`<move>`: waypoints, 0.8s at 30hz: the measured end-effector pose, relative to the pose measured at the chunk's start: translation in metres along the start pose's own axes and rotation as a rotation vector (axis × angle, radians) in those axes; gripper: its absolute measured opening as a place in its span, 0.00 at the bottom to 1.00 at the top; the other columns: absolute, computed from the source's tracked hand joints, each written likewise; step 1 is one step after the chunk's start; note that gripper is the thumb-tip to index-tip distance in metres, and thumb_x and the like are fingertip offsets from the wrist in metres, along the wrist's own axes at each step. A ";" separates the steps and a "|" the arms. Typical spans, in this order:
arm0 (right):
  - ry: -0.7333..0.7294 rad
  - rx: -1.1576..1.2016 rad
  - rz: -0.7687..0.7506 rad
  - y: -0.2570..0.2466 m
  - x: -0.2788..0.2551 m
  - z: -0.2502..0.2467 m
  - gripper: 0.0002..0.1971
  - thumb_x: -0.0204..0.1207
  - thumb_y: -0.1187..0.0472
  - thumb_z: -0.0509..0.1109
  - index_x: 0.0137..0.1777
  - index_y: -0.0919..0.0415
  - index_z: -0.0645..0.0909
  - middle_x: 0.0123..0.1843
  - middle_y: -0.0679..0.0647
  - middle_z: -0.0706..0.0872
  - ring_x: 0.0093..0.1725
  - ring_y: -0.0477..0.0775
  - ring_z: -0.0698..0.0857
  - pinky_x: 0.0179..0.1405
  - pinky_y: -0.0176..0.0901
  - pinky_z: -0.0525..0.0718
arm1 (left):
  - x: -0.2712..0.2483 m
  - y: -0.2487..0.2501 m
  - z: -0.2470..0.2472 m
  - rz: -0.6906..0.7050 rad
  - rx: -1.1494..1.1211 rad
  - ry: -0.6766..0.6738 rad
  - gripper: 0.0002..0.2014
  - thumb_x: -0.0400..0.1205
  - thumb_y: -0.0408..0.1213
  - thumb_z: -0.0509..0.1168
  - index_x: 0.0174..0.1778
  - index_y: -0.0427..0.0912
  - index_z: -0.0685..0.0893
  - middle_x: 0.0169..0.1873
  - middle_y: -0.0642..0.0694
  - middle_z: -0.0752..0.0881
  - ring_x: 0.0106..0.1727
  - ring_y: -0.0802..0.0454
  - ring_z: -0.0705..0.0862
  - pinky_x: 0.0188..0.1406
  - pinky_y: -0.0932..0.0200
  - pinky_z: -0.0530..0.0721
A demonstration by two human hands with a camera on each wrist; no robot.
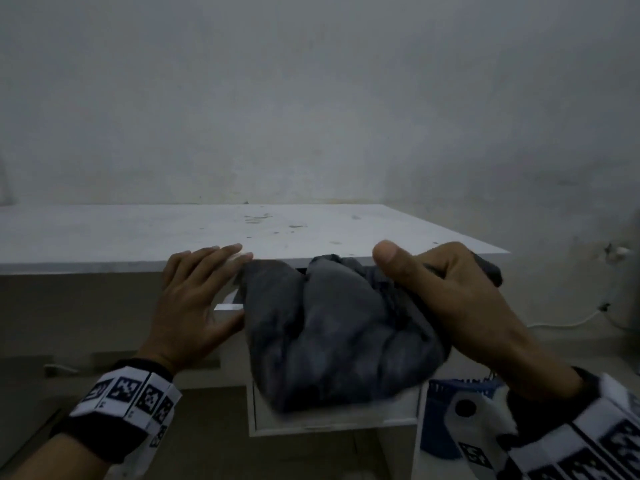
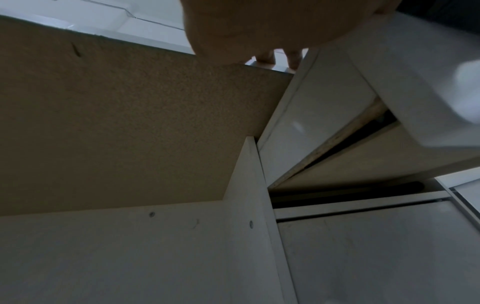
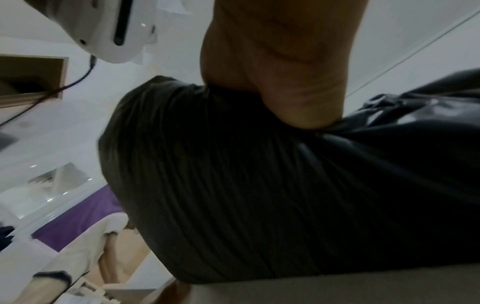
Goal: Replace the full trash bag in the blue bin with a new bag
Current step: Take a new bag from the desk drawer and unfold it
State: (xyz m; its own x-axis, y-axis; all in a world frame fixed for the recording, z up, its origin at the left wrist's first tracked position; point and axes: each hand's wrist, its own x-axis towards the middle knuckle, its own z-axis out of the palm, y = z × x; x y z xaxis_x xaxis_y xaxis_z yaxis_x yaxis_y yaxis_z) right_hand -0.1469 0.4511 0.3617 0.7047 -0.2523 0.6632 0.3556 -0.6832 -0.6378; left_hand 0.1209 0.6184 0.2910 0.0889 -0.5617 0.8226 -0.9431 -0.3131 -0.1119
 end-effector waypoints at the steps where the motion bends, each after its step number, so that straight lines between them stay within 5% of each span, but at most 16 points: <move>1: -0.062 -0.048 0.030 -0.003 -0.005 0.000 0.32 0.70 0.34 0.65 0.16 0.56 0.62 0.16 0.48 0.62 0.16 0.48 0.59 0.18 0.37 0.61 | 0.000 0.000 -0.001 -0.016 0.004 -0.004 0.37 0.80 0.68 0.47 0.73 0.43 0.76 0.70 0.44 0.79 0.69 0.42 0.74 0.66 0.44 0.67; 8: -0.453 -0.343 0.367 -0.030 -0.034 -0.017 0.34 0.65 0.26 0.57 0.20 0.57 0.60 0.21 0.56 0.61 0.22 0.54 0.61 0.25 0.44 0.58 | 0.001 0.007 -0.004 -0.023 0.041 -0.025 0.39 0.80 0.69 0.46 0.71 0.41 0.78 0.69 0.41 0.80 0.68 0.42 0.74 0.66 0.46 0.65; 12: -0.664 -0.526 0.475 -0.024 -0.048 -0.020 0.36 0.66 0.22 0.50 0.25 0.60 0.63 0.23 0.54 0.66 0.24 0.55 0.67 0.27 0.45 0.68 | 0.001 0.006 -0.004 -0.031 0.070 -0.040 0.38 0.80 0.69 0.46 0.71 0.41 0.77 0.68 0.40 0.80 0.68 0.40 0.74 0.66 0.44 0.66; 14: -0.741 -0.590 0.479 -0.011 -0.056 -0.019 0.38 0.68 0.22 0.47 0.35 0.59 0.73 0.31 0.55 0.80 0.31 0.53 0.81 0.40 0.50 0.83 | 0.001 0.008 -0.005 -0.029 0.075 -0.037 0.38 0.80 0.69 0.46 0.71 0.42 0.77 0.68 0.40 0.80 0.68 0.40 0.75 0.66 0.44 0.67; 16: -0.792 -0.613 0.498 0.001 -0.065 -0.013 0.36 0.68 0.21 0.44 0.43 0.53 0.77 0.40 0.52 0.85 0.40 0.49 0.85 0.53 0.54 0.84 | 0.000 0.009 -0.007 -0.032 0.070 -0.030 0.38 0.80 0.69 0.46 0.71 0.41 0.77 0.67 0.40 0.80 0.67 0.40 0.74 0.65 0.46 0.66; 19: -0.791 -0.632 0.582 0.017 -0.072 -0.004 0.36 0.71 0.25 0.42 0.46 0.56 0.77 0.43 0.51 0.84 0.44 0.50 0.84 0.57 0.50 0.82 | 0.000 0.010 -0.009 -0.029 0.060 -0.022 0.38 0.80 0.69 0.47 0.71 0.42 0.77 0.67 0.40 0.80 0.67 0.41 0.74 0.65 0.47 0.66; 24: -0.532 -0.646 0.631 0.051 -0.065 0.016 0.40 0.71 0.23 0.45 0.50 0.59 0.77 0.47 0.55 0.85 0.46 0.54 0.84 0.53 0.48 0.81 | -0.001 0.010 -0.008 -0.028 0.055 -0.003 0.38 0.80 0.68 0.47 0.71 0.41 0.77 0.67 0.39 0.80 0.68 0.40 0.74 0.65 0.46 0.66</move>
State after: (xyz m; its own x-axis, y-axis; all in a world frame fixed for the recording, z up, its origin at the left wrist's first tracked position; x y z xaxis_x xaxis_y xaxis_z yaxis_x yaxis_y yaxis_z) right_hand -0.1643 0.4435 0.2797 0.8830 -0.4633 -0.0752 -0.4557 -0.8079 -0.3736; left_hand 0.1094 0.6216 0.2937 0.1162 -0.5542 0.8242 -0.9210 -0.3708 -0.1194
